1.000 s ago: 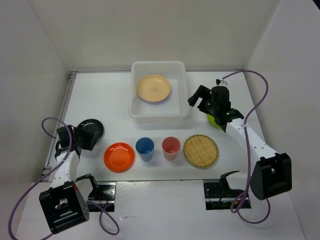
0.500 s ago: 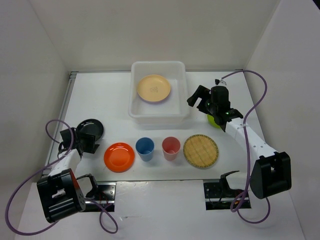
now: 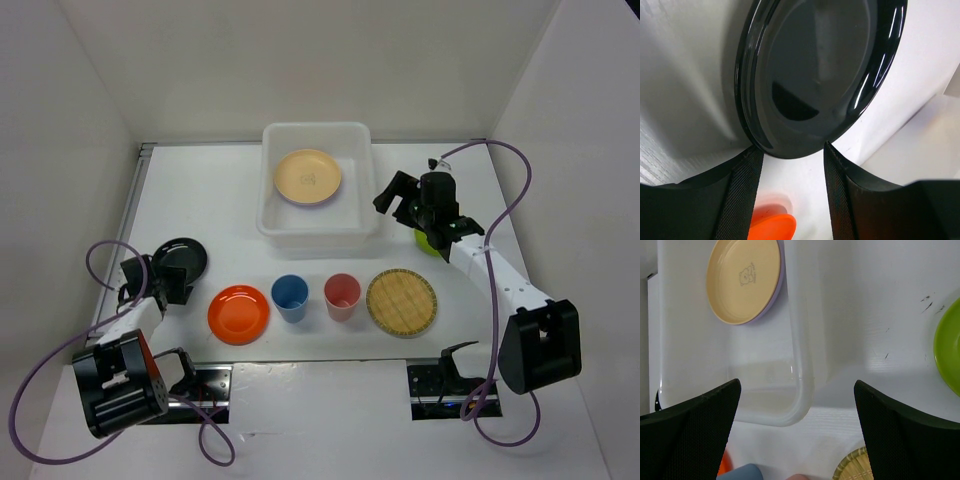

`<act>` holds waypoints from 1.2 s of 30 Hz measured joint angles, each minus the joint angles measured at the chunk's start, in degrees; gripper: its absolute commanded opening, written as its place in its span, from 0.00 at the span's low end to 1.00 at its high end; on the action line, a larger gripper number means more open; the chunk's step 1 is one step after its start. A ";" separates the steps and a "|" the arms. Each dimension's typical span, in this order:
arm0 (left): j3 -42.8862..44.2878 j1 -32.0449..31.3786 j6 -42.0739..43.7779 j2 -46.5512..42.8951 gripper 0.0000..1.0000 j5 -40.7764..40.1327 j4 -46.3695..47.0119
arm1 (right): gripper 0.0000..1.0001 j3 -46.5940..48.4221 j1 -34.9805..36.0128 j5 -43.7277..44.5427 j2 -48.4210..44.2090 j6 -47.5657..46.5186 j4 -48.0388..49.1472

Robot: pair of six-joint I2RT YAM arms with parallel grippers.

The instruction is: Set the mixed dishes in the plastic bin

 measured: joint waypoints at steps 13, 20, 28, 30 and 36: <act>2.43 0.02 -4.26 8.83 0.47 -2.14 7.96 | 0.98 0.00 0.00 -0.09 0.72 -0.24 0.37; 2.78 0.04 -5.77 12.68 0.22 -2.99 11.19 | 0.98 0.00 -0.35 -0.15 0.81 -0.81 0.37; 2.86 0.07 -5.57 13.14 0.02 -4.42 12.85 | 0.98 0.00 -0.35 -0.22 0.81 -0.87 0.37; 2.86 0.07 -5.33 13.07 0.00 -4.57 12.85 | 0.98 0.00 -0.35 -0.22 0.83 -0.87 0.37; 3.82 0.07 -2.62 10.73 0.00 -5.27 10.14 | 0.98 0.02 -0.37 -0.24 1.14 -0.87 0.37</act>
